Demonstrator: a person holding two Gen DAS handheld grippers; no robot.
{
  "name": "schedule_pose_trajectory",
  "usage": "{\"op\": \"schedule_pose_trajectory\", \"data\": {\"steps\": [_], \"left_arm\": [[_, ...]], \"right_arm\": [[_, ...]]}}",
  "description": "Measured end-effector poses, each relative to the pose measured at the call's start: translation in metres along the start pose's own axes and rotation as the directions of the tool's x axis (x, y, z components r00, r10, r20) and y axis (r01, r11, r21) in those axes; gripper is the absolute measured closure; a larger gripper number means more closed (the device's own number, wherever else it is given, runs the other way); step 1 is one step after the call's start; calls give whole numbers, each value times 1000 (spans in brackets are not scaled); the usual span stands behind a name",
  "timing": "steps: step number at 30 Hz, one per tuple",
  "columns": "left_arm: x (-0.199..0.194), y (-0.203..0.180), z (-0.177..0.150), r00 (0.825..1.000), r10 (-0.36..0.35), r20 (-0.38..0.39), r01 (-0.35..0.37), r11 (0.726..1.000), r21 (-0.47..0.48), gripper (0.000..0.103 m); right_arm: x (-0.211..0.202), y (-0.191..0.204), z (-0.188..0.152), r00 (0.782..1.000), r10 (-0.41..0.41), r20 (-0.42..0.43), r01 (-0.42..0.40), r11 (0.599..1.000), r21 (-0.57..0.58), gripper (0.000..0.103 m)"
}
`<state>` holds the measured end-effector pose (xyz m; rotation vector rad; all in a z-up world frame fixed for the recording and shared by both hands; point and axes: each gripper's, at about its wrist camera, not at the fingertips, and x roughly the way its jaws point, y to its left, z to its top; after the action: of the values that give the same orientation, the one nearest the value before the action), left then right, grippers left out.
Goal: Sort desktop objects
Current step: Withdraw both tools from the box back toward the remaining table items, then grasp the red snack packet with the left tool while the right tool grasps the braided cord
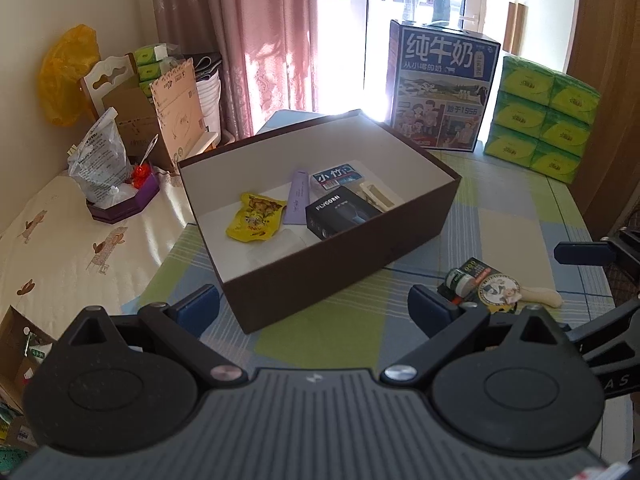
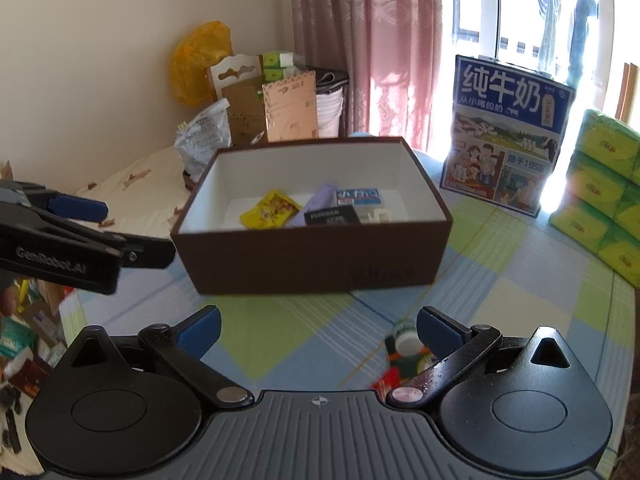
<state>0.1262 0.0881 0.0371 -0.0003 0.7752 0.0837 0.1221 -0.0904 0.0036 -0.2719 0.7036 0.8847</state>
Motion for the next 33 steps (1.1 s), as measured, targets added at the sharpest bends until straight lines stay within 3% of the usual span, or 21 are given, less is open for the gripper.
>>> {"op": "schedule_pose_trajectory", "data": {"steps": [9,17,22,28,33], "left_arm": [[-17,-15,-36,1000,7,1,-7,1000,6,1],[-7,-32,-61,998,-7,-56,9,1000,29,1],[5,-47,-69,994,-43,-103,50,997,66,1],[19,-59,-72,985,-82,-150,97,991,95,1],[30,-68,-75,978,-113,-176,137,982,131,1]], "right_arm": [[-14,-4,-52,996,-80,-36,78,995,-57,2],[-19,-14,-92,985,-91,-148,89,996,-22,2],[-20,-16,-109,975,-134,-179,125,990,-60,2],[-24,-33,-119,971,-107,-212,119,992,41,2],[-22,-45,-123,959,-131,-250,158,983,92,2]]}}
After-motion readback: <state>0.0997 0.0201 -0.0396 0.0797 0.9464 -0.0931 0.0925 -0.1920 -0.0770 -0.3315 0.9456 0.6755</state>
